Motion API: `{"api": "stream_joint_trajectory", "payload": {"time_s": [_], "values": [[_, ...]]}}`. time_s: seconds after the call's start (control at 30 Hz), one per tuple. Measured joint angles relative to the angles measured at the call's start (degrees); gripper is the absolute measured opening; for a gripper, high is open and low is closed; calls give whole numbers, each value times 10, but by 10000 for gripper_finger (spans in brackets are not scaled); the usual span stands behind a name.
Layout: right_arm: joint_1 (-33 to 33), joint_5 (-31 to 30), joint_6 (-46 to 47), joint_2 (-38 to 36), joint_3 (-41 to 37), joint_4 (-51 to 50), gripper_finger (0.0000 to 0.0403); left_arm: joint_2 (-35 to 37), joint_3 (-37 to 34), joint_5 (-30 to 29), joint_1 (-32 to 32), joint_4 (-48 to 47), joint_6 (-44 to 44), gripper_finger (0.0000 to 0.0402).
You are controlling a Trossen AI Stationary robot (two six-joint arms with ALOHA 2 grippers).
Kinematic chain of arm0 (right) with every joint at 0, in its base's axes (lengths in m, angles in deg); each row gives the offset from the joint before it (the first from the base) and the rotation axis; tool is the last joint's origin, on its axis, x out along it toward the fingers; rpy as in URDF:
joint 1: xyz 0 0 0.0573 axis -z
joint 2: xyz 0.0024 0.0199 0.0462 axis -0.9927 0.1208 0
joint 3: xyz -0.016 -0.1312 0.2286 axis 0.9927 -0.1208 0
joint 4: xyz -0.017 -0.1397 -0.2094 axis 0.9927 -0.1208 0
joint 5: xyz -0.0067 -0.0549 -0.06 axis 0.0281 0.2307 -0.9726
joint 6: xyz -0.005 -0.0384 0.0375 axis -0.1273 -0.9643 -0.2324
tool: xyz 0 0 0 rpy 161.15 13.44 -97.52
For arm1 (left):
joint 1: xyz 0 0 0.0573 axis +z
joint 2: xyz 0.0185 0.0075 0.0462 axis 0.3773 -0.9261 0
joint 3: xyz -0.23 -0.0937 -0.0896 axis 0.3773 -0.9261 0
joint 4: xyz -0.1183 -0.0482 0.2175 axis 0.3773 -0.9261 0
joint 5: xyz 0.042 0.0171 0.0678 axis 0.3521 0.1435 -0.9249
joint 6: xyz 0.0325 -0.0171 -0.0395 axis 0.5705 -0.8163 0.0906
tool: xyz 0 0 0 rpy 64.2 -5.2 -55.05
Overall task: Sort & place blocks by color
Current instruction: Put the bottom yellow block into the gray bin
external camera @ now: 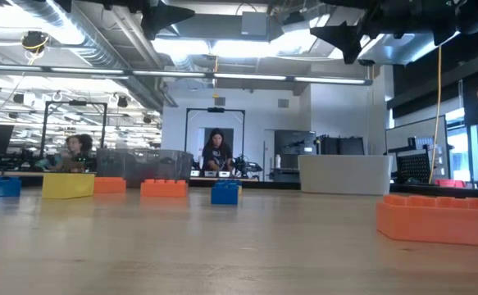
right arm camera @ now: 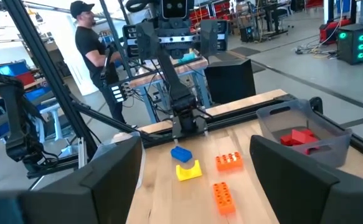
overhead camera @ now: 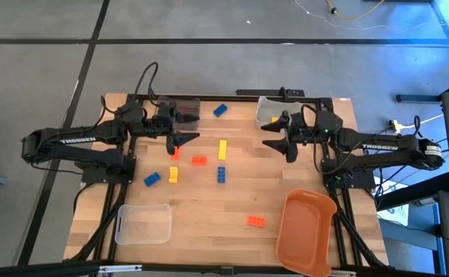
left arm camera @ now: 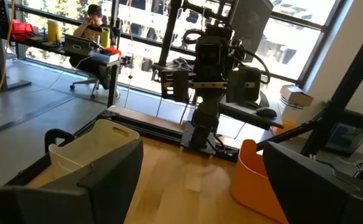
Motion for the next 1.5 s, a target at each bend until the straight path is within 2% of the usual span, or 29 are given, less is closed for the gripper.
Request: {"api": "stream_joint_trajectory", "payload": {"time_s": [0.2, 0.3, 0.43, 0.6, 0.77, 0.87, 0.97, 1.1, 1.23, 1.5], "values": [[0, 0, 1, 0, 0, 0, 300, 0, 0, -12, 0, 0, -4, 322], [0, 0, 1, 0, 0, -1, 300, 1, 0, -50, 0, -19, -56, 322], [0, 0, 2, 0, 0, -1, 300, -1, 28, -93, 0, -195, -145, 322], [0, 0, 2, 0, 0, -2, 300, -33, 49, -104, -19, -462, -341, 322], [0, 0, 2, 0, 0, -6, 300, -88, 50, -130, -116, -631, -505, 322], [0, 0, 2, 0, 0, -8, 300, -127, 50, -179, -185, -647, -599, 322], [0, 0, 2, 0, 0, -9, 300, -164, 50, -221, -224, -623, -656, 322], [0, 0, 2, 0, 0, -14, 300, -223, 50, -233, -232, -617, -687, 322], [0, 0, 2, 0, 0, -16, 300, -275, 49, -220, -231, -615, -687, 322], [0, 0, 2, 0, 0, -19, 300, -328, 48, -221, -231, -589, -695, 322]]}}
